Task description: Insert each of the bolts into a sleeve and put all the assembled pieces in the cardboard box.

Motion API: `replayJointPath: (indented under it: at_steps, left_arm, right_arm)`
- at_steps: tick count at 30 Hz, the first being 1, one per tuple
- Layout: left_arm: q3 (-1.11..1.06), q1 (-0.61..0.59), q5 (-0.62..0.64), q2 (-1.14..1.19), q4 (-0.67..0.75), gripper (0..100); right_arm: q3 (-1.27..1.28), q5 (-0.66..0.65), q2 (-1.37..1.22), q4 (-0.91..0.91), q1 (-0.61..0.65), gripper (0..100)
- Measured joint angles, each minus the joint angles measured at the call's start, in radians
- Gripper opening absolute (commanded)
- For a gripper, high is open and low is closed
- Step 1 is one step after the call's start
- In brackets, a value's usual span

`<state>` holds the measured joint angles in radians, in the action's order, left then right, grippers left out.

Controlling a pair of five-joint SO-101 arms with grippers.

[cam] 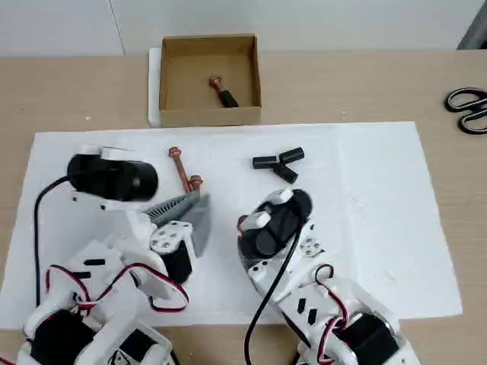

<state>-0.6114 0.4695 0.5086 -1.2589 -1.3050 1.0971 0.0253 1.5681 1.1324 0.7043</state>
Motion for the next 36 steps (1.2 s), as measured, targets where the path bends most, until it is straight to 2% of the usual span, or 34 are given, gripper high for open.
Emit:
replayJointPath:
  at_steps: [8, 17, 24, 28, 36]
  left_arm:
    - [-0.095, -0.16, 0.002, 0.002, 0.003, 1]
    - [-0.212, -0.273, 0.002, 0.008, 0.003, 1]
    - [-0.218, -0.353, 0.002, 0.008, 0.003, 1]
    - [-0.218, -0.353, 0.002, 0.008, 0.003, 1]
    - [-0.218, -0.354, -0.032, 0.008, 0.003, 1]
  right_arm:
    - [0.046, 0.021, -0.002, -0.029, -0.087, 0.4]
    - [0.071, 0.044, -0.135, -0.269, -0.222, 0.4]
    - [0.002, 0.061, -0.416, -0.479, -0.287, 0.4]
    - [-0.101, 0.107, -0.606, -0.542, -0.301, 0.4]
    - [-0.342, 0.117, -1.011, -0.667, -0.305, 0.4]
